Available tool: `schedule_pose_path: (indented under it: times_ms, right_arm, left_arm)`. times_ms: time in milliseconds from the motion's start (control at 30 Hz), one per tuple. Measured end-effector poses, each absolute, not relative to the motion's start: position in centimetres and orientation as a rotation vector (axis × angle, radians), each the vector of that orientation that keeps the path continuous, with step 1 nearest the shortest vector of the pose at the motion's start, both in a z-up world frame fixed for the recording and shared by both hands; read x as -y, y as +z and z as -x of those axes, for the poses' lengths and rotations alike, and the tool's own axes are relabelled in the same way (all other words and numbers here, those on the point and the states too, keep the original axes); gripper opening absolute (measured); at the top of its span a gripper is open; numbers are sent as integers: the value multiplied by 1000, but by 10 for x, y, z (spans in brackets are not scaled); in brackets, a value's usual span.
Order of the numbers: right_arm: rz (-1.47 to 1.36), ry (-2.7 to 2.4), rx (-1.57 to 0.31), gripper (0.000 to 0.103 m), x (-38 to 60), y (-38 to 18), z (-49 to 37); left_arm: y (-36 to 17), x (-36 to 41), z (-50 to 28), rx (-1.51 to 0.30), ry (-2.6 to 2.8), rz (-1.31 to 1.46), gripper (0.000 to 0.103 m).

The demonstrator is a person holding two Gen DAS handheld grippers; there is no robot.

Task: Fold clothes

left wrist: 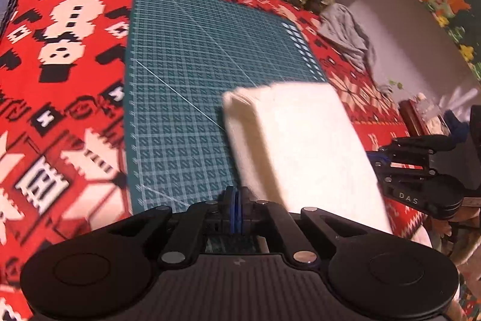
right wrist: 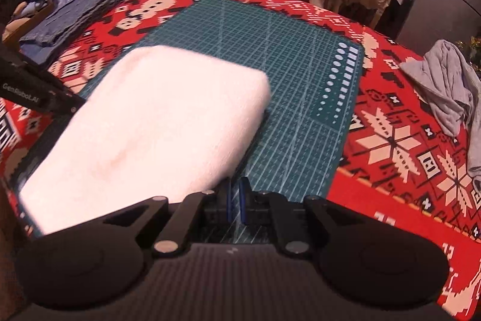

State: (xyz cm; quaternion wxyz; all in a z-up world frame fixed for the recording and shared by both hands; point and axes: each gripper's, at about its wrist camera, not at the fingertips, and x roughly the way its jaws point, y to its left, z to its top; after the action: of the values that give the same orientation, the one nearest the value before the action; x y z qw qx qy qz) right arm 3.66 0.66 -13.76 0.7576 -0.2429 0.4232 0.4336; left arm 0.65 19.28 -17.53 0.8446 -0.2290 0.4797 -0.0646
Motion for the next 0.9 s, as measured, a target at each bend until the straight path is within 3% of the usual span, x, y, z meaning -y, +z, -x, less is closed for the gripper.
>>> schedule_pose_path:
  times_ms: [367, 900]
  right_arm:
    - [490, 916, -914, 8, -18, -144, -60]
    - [580, 1013, -876, 5, 23, -133, 13]
  left_arm:
    - [-173, -185, -28, -1006, -125, 451, 0]
    - [-167, -142, 26, -1059, -233, 247, 0]
